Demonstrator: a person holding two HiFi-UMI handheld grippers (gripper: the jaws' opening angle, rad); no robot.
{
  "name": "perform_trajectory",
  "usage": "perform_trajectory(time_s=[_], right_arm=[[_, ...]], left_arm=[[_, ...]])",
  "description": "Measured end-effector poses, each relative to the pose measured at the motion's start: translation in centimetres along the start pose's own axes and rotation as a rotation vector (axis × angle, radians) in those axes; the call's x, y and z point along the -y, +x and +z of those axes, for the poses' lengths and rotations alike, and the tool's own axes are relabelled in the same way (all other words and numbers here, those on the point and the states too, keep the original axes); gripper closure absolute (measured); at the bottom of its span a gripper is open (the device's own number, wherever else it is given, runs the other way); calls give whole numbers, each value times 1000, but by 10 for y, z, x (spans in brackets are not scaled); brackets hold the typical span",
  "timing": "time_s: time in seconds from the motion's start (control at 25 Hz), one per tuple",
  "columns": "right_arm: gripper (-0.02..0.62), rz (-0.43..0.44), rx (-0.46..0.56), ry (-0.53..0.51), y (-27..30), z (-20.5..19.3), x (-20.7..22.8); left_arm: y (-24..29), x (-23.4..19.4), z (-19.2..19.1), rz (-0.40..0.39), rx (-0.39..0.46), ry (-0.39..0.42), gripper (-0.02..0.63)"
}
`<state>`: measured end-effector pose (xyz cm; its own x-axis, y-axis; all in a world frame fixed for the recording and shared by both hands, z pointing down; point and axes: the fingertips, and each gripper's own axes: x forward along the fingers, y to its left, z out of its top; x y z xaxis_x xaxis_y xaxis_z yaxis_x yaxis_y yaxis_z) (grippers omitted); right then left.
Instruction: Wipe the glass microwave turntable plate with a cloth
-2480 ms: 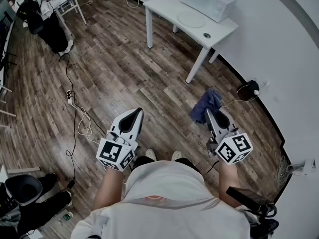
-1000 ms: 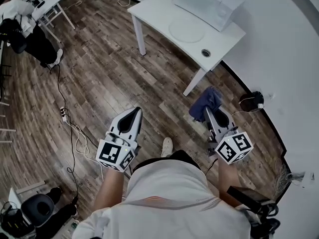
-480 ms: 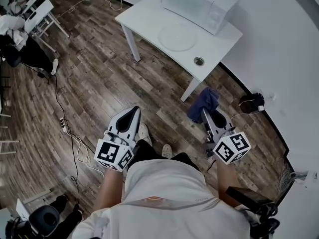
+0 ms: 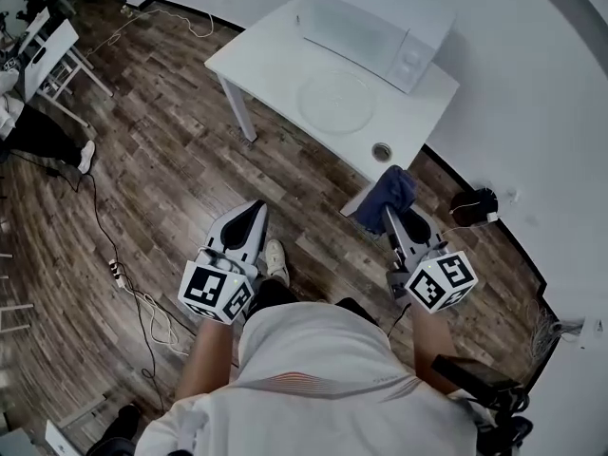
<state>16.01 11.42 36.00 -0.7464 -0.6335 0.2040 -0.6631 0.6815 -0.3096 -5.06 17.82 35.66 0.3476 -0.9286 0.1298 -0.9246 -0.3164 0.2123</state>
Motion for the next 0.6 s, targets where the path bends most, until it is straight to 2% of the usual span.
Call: perform_trajectory(time_s=[0.36, 0.6], right_arm=[[534, -81, 24, 6, 103, 29, 0], [534, -134, 41, 28, 145, 41, 5]], left_arm=[[58, -104, 29, -85, -10, 0, 596], [97, -146, 50, -157, -29, 1, 596]])
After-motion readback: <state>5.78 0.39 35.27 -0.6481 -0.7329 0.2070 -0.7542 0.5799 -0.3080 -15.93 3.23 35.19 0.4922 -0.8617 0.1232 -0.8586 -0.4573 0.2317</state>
